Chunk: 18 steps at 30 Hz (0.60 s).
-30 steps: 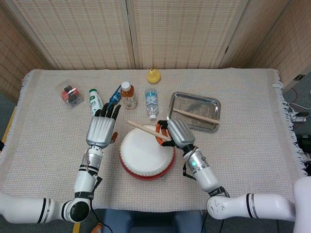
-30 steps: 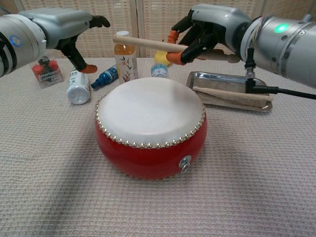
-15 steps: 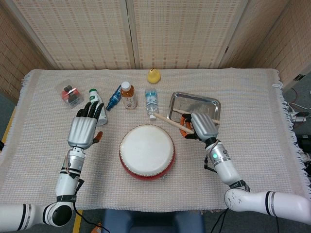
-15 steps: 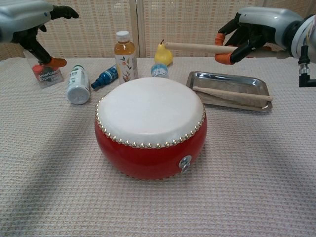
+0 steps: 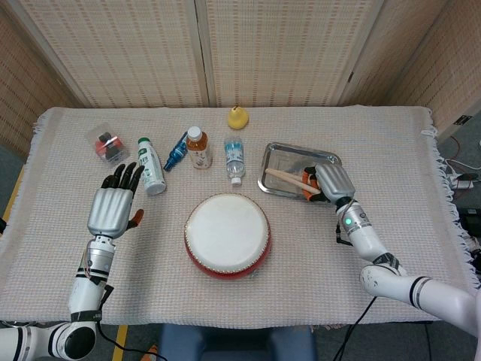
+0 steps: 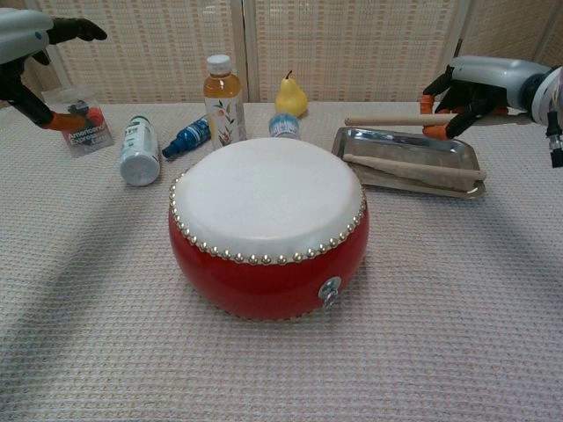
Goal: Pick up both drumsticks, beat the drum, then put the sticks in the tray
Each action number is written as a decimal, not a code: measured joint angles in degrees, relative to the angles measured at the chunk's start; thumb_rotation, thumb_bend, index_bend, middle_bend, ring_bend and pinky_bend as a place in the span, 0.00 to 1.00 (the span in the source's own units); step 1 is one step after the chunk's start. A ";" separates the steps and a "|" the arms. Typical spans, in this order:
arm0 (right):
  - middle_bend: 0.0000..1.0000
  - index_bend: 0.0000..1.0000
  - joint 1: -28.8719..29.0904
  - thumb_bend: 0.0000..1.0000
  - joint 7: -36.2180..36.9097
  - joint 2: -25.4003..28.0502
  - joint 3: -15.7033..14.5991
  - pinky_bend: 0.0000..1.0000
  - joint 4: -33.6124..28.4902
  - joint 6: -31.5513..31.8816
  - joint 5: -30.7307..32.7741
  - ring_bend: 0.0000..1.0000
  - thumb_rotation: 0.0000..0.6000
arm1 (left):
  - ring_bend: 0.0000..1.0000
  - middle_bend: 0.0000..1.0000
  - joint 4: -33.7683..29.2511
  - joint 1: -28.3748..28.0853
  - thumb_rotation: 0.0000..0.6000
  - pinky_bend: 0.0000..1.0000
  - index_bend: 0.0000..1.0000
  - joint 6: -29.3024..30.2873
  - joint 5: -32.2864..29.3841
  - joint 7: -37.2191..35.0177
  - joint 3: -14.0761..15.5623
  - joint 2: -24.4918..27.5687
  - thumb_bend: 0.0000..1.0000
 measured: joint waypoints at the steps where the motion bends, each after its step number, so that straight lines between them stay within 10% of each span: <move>1: 0.80 1.00 0.22 0.78 0.84 -0.60 -0.25 1.00 1.94 -1.00 -0.90 0.84 1.00 | 0.00 0.00 0.09 0.19 1.00 0.19 0.00 -0.15 0.06 -0.18 -0.03 0.09 0.30; 18: 0.80 0.92 4.38 0.76 10.84 -12.10 -3.73 0.99 27.52 -10.89 -13.45 0.76 1.00 | 0.00 0.00 1.90 2.00 1.00 0.19 0.00 -2.47 -0.45 -2.40 -0.60 0.76 0.30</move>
